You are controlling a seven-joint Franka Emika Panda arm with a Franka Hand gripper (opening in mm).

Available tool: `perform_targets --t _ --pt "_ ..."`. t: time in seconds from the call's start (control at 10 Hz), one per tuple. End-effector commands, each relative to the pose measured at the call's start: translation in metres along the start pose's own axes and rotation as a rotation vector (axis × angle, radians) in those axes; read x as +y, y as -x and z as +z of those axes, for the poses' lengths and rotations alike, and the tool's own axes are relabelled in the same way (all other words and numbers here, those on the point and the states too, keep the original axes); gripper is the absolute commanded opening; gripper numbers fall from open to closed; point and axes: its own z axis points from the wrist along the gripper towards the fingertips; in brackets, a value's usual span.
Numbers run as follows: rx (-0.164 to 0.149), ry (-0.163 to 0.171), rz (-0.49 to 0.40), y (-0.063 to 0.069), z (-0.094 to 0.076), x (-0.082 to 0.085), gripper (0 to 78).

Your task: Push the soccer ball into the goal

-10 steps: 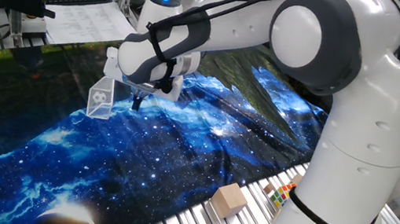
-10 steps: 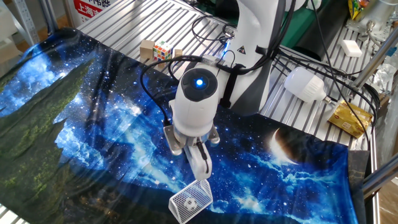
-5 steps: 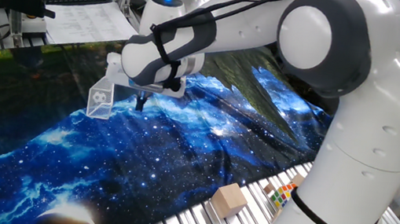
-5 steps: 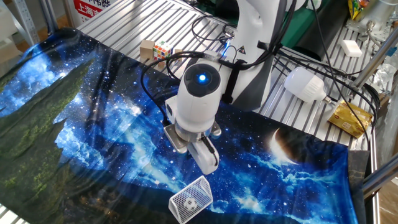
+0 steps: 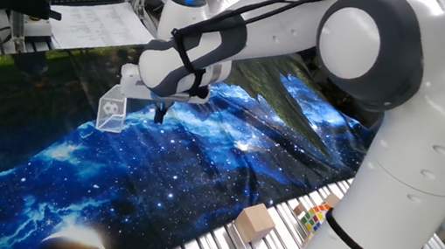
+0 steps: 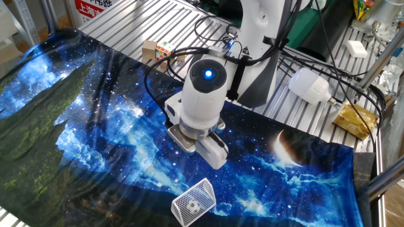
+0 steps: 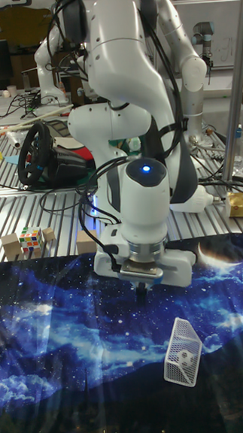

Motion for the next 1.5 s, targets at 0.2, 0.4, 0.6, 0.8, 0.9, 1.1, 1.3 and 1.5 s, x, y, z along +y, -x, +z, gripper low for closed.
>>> perform_targets --t 0.2,0.4,0.6,0.8,0.9,1.1,1.3,1.5 --pt "-0.011 -0.017 -0.209 -0.008 -0.023 -0.011 0.0" --pt "-0.011 -0.017 -0.200 -0.010 -0.026 -0.011 0.0" --pt "-0.011 -0.016 -0.195 -0.012 -0.031 -0.011 0.0" --pt "-0.010 -0.009 -0.191 -0.012 -0.036 -0.013 0.0" --pt "-0.010 -0.007 -0.190 -0.012 -0.038 -0.014 0.0" --pt "-0.011 -0.007 -0.181 -0.013 -0.040 -0.013 0.0" --pt "-0.011 -0.006 -0.169 -0.018 -0.047 -0.010 0.0" --pt "-0.010 0.001 -0.182 -0.023 -0.053 -0.007 0.0"
